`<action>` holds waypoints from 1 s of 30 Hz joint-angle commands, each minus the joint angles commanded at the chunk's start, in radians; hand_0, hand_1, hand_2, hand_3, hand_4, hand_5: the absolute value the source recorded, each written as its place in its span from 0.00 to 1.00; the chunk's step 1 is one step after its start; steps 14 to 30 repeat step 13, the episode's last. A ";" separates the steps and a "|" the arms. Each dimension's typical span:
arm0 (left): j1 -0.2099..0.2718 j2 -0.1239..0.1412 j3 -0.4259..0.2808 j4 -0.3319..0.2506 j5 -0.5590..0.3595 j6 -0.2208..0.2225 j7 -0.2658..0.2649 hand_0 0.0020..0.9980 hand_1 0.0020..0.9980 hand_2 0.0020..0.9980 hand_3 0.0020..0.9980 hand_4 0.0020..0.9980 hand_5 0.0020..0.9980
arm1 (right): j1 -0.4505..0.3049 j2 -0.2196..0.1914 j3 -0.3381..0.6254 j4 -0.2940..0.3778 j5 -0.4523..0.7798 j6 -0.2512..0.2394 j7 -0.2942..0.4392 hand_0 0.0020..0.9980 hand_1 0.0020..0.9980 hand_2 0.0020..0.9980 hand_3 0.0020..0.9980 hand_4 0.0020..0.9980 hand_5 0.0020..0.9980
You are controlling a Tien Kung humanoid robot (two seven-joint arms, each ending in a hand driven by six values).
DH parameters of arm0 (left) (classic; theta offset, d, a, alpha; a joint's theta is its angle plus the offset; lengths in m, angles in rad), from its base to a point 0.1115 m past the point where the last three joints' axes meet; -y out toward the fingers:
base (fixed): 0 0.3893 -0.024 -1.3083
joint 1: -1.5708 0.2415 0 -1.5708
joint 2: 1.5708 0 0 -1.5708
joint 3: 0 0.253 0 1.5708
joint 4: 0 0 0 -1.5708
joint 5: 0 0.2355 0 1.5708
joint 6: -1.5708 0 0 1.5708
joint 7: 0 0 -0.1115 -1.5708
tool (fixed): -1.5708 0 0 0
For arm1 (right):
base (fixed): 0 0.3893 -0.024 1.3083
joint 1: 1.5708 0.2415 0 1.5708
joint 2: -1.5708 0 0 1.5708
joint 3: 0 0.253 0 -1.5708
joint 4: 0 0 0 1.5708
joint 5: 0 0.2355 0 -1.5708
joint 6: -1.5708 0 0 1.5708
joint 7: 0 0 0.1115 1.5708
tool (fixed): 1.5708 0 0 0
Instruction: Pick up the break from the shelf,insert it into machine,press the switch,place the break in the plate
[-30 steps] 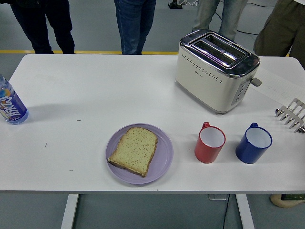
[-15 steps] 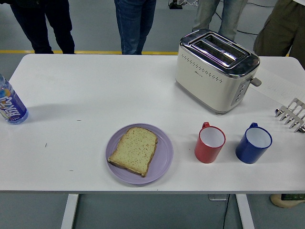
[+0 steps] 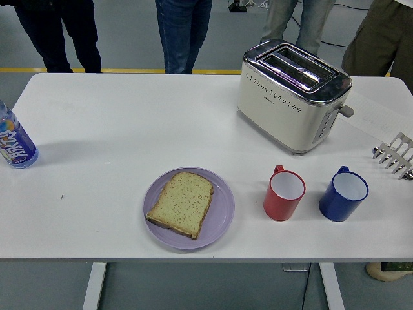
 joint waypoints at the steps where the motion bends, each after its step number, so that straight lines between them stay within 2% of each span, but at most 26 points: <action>1: -0.001 0.000 -0.001 0.000 0.001 0.000 0.000 0.38 0.50 0.65 0.77 0.64 1.00 | 0.000 0.000 0.002 0.000 0.000 0.000 0.000 0.74 0.68 0.69 0.65 0.49 0.23; 30: -0.004 -0.002 -0.012 0.000 0.010 0.000 0.001 0.38 0.50 0.65 0.77 0.63 1.00 | 0.001 0.004 0.005 -0.001 0.000 0.000 -0.001 0.74 0.68 0.69 0.65 0.49 0.23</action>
